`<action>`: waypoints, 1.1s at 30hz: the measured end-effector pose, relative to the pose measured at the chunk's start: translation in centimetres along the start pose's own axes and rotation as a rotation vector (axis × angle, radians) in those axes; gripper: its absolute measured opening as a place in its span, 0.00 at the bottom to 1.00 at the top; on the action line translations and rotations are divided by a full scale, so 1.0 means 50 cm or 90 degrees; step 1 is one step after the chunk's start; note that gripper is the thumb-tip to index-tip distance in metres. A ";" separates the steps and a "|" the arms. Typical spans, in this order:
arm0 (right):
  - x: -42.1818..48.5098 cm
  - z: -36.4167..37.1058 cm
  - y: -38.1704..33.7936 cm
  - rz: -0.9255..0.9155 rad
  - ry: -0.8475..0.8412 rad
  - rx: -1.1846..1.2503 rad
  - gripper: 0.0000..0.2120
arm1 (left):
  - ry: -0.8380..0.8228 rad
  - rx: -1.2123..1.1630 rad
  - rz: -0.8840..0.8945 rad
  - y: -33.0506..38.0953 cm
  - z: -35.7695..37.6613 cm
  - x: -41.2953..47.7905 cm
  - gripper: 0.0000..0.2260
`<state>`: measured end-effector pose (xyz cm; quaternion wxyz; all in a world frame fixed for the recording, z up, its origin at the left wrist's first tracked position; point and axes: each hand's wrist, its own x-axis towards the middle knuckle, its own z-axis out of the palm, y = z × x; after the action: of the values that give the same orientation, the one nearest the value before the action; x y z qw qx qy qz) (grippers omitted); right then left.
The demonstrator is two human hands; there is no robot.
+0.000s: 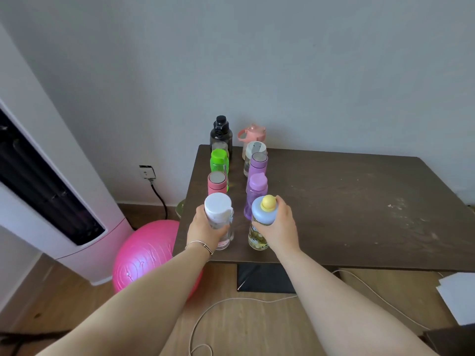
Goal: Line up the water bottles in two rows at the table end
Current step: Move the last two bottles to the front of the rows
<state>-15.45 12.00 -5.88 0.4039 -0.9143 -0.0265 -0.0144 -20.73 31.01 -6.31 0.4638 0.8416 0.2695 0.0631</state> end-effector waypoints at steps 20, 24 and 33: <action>0.013 0.051 0.033 -0.006 -0.014 -0.014 0.45 | -0.018 0.000 -0.006 -0.019 0.033 0.040 0.34; 0.008 0.050 0.036 -0.012 -0.023 -0.028 0.46 | -0.032 0.007 -0.003 -0.016 0.038 0.044 0.35; 0.002 0.042 0.041 -0.030 -0.046 -0.044 0.47 | -0.021 0.007 0.022 -0.018 0.040 0.034 0.37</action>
<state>-15.20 12.17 -8.82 0.3700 -0.9269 -0.0617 0.0084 -18.92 30.75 -8.41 0.4623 0.8497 0.2475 0.0562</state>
